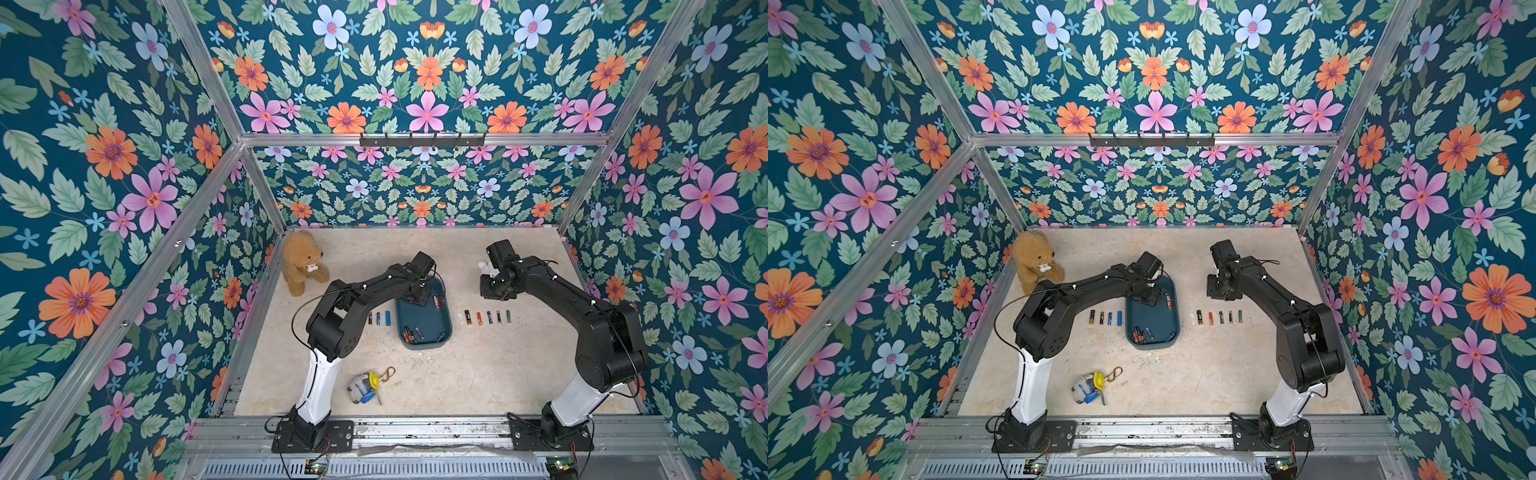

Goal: Take the batteries out of the storage box
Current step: Pick up the battery from the storage box.

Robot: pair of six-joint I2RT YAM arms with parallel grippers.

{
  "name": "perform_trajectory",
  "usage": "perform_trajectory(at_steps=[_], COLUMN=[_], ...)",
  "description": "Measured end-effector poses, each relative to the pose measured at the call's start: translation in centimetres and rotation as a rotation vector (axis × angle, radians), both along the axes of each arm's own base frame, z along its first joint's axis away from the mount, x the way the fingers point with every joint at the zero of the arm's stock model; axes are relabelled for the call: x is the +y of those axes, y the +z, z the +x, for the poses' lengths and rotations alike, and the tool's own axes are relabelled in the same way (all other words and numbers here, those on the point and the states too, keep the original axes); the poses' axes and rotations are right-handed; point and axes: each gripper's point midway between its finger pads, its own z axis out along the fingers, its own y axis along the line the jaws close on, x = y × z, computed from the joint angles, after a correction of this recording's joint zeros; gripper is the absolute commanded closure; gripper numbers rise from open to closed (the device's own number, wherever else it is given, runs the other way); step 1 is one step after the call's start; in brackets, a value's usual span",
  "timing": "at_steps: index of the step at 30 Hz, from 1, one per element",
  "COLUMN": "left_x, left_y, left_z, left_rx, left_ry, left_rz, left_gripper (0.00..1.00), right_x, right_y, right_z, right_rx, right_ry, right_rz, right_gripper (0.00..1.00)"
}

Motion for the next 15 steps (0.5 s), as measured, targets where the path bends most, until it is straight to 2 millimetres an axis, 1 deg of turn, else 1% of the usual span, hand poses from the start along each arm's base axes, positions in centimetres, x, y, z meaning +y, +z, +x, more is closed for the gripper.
perform_trajectory(at_steps=[9,12,15], left_x=[-0.2,-0.5,-0.6], left_y=[0.1,0.8,2.2], left_z=[0.3,0.2,0.3], left_rx=[-0.002,-0.003,-0.021], left_ry=[0.016,0.017,0.022], left_rz=[-0.007,-0.029,-0.053], left_gripper=[0.8,0.82,0.82], right_x=[0.0,0.1,0.3], right_y=[0.0,0.1,0.3], right_z=[0.0,0.0,0.1], right_rx=[-0.001,-0.003,-0.006], right_ry=[0.001,0.002,0.005], right_rz=[0.001,0.002,0.003], right_gripper=[0.7,0.7,0.7])
